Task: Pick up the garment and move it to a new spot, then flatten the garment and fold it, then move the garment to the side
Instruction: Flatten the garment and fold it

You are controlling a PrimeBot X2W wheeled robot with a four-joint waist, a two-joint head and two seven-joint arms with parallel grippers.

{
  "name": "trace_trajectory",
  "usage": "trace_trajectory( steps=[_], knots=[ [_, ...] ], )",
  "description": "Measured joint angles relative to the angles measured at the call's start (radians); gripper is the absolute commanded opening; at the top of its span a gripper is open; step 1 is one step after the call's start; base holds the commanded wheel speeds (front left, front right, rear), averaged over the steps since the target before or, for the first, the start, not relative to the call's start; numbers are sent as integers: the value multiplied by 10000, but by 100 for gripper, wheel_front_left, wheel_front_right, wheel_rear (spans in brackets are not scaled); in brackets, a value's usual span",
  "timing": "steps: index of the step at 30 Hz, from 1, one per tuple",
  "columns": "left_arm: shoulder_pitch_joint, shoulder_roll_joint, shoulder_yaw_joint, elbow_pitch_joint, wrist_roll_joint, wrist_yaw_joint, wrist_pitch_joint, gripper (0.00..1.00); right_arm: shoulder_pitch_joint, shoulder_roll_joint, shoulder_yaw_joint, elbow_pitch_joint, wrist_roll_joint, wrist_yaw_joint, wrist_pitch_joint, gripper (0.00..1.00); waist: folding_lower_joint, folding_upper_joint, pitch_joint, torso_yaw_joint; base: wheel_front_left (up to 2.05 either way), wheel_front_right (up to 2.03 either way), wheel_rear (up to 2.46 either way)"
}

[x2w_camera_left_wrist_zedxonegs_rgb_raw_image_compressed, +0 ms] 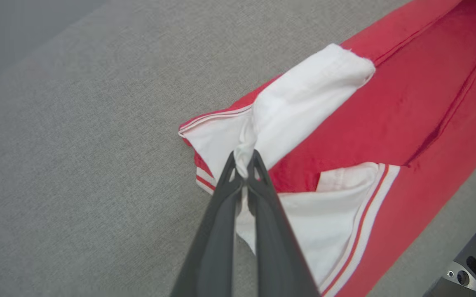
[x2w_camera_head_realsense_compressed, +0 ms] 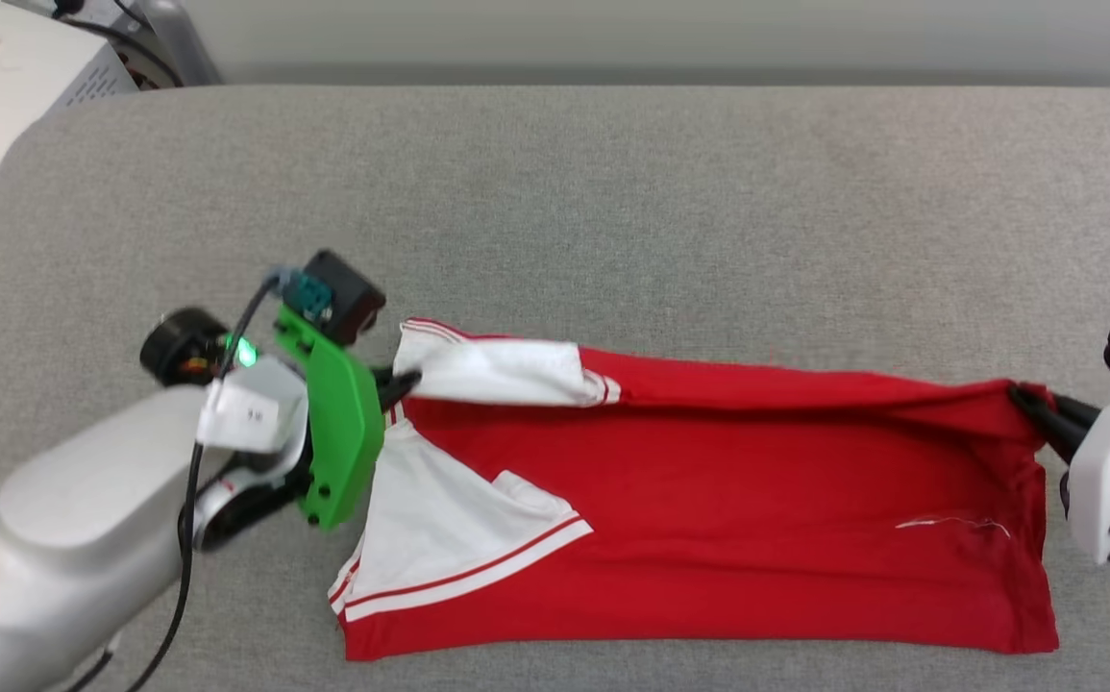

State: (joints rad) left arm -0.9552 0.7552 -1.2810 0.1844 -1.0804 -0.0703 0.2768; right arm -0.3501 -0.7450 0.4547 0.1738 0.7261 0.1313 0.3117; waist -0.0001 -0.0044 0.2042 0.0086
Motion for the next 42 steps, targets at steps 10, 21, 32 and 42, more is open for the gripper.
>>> trace_trajectory(
  steps=[10,21,32,42],
  knots=[
    [2210,362,-21,-667,19,587,-109,0,1978,188,-694,-527,23,0,50,0,0,0,-401,10,0,0,0],
    [3354,159,-21,-184,303,821,-301,0,3066,924,-848,-230,-98,0,372,0,0,0,-269,-13,0,0,0],
    [3675,-19,972,-77,558,1818,-2897,100,3066,1068,-1615,-742,717,0,-12,100,0,0,-660,-44,0,0,0],
    [4196,-36,2364,-522,1312,3939,-5225,100,3390,621,-3741,-1210,2228,0,504,100,0,0,-791,84,0,0,0]
  ],
)
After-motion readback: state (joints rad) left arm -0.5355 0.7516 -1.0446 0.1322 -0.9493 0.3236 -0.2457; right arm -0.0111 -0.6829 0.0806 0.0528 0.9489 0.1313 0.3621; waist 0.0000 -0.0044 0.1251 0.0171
